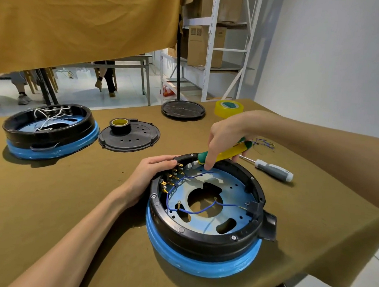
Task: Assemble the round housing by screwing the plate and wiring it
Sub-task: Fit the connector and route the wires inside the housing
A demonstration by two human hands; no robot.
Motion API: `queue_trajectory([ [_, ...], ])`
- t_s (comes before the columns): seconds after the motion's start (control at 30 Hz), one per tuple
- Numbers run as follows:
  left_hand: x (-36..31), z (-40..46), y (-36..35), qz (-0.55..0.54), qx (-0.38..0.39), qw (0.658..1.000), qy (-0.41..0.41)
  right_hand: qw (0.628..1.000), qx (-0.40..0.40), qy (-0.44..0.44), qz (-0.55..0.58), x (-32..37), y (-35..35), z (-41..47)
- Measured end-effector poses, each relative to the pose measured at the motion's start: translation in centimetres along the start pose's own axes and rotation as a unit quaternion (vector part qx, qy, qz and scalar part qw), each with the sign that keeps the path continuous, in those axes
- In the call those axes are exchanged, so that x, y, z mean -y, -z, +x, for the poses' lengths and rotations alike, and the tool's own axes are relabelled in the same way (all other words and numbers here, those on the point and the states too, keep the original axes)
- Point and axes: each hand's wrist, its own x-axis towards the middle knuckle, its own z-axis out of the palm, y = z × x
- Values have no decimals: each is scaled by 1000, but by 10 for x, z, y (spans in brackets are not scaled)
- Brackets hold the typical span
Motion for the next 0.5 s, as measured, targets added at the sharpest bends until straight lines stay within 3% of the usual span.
queue_trajectory([
  [0.5, -1, -3, -1, 4, -5, 1000, -5, 995, 18, -24, 96, 1, -18, -15],
])
